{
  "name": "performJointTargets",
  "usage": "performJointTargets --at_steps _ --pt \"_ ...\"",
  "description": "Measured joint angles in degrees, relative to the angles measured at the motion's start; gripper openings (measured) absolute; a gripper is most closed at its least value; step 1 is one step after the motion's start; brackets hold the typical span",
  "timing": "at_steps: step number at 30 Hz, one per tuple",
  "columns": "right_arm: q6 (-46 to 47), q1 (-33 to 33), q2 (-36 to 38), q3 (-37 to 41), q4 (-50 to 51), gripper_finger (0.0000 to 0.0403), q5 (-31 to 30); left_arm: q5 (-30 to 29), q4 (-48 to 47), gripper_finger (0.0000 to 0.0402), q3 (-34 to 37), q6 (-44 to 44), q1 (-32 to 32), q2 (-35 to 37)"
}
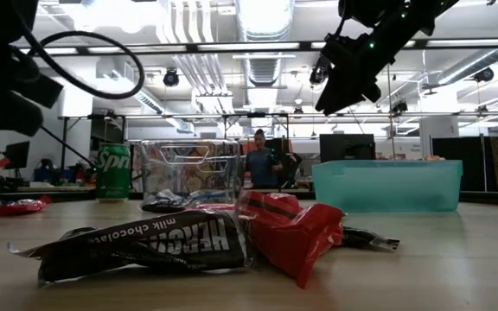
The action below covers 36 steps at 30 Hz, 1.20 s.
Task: Sort candy
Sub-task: Put the white candy into the transparent bin
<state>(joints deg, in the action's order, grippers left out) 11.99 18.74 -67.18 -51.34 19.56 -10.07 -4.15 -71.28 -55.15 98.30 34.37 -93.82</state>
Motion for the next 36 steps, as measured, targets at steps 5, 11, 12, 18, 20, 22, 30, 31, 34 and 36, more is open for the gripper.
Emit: performJointTargets --at_steps 5,11,12,18,20,22,30,31,34,36 --pt "0.0 -0.14 0.0 0.1 0.01 0.0153 0.0 0.7 2.51 0.0076 4.11 0.29 0.87 3.45" --pt "-0.01 -0.65 0.0 0.11 0.15 0.0153 0.01 0.96 7.49 0.0077 9.51 6.01 2.76 8.24" --pt "-0.02 -0.76 0.0 0.12 0.16 0.0153 0.0 1.65 7.55 0.008 10.14 7.13 2.97 8.59" --pt "-0.02 -0.92 0.0 0.14 0.24 0.0153 0.0 3.41 7.67 0.0127 11.19 8.98 3.48 8.51" --pt "-0.02 -0.92 0.0 0.14 0.3 0.0153 0.0 3.4 7.63 0.0148 11.44 9.01 3.48 8.17" --pt "-0.02 -0.92 0.0 0.14 0.31 0.0153 0.0 3.4 7.5 0.0165 11.78 9.01 3.48 7.71" --pt "-0.02 -0.9 0.0 1.01 0.34 0.0153 0.0 3.32 11.31 0.0166 14.52 9.45 3.48 6.47" --pt "-0.02 -0.9 0.0 1.17 0.34 0.0153 -0.01 3.29 11.98 0.016 14.91 9.6 3.48 6.47" --pt "-0.01 -0.9 0.0 1.6 0.32 0.0153 0.0 3.2 13.13 0.0132 15.34 9.9 3.48 6.6" --pt "-0.02 -0.9 0.0 1.76 0.38 0.0153 0.0 3.16 13.29 0.0108 15.28 10.28 3.48 6.6"
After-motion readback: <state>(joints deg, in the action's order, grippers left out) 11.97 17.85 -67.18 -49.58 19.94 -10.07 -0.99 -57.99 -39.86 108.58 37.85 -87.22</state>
